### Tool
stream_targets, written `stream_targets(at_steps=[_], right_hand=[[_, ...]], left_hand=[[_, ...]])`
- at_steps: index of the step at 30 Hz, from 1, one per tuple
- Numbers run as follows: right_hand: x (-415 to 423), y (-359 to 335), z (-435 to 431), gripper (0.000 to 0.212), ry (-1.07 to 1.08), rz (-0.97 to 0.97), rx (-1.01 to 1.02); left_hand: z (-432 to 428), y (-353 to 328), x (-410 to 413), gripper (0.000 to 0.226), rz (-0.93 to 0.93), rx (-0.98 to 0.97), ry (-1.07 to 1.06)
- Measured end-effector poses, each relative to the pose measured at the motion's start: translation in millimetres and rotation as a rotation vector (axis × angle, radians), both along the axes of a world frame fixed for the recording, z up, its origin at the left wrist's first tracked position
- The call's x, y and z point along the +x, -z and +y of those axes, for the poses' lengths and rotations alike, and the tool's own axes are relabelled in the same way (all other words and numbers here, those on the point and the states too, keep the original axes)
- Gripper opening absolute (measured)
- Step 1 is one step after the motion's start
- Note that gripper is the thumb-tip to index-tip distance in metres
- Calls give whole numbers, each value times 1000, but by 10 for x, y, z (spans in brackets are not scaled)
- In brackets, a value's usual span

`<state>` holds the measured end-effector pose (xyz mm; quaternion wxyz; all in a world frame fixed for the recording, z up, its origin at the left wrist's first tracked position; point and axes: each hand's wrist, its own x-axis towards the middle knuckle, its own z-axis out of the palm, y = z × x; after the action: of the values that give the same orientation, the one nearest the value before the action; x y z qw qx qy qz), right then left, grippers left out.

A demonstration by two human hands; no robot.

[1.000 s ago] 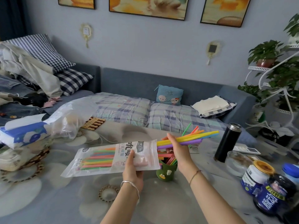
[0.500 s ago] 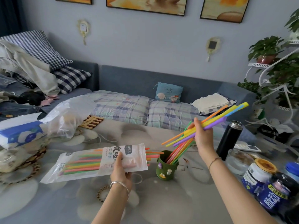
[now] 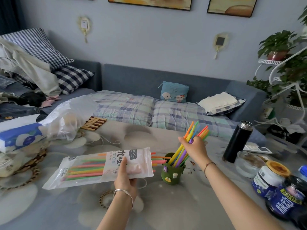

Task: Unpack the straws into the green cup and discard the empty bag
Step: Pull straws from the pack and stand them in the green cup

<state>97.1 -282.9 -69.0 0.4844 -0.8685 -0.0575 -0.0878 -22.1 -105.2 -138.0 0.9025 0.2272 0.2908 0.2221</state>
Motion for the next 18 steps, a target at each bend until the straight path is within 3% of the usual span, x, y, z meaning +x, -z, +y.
stream_targets(at_steps=[5, 8, 11, 13, 16, 18], right_hand=[[37, 15, 6, 37, -12, 12, -145], [35, -19, -24, 32, 35, -132, -108], [22, -134, -83, 52, 163, -314, -24], [2, -201, -118, 58, 233, -343, 54], [-139, -255, -131, 52, 235, -390, 151], [-279, -269, -108, 37, 185, -484, 157]], left_hand=[[-31, -6, 11, 30, -4, 9, -6], [-31, -20, 10, 28, -14, 15, -1], [-31, -69, -21, 12, -16, 17, 18], [-26, -99, -34, 17, -15, 21, 24], [-38, -171, -72, 27, -19, 23, 23], [-63, -213, -103, 34, -29, 23, 14]])
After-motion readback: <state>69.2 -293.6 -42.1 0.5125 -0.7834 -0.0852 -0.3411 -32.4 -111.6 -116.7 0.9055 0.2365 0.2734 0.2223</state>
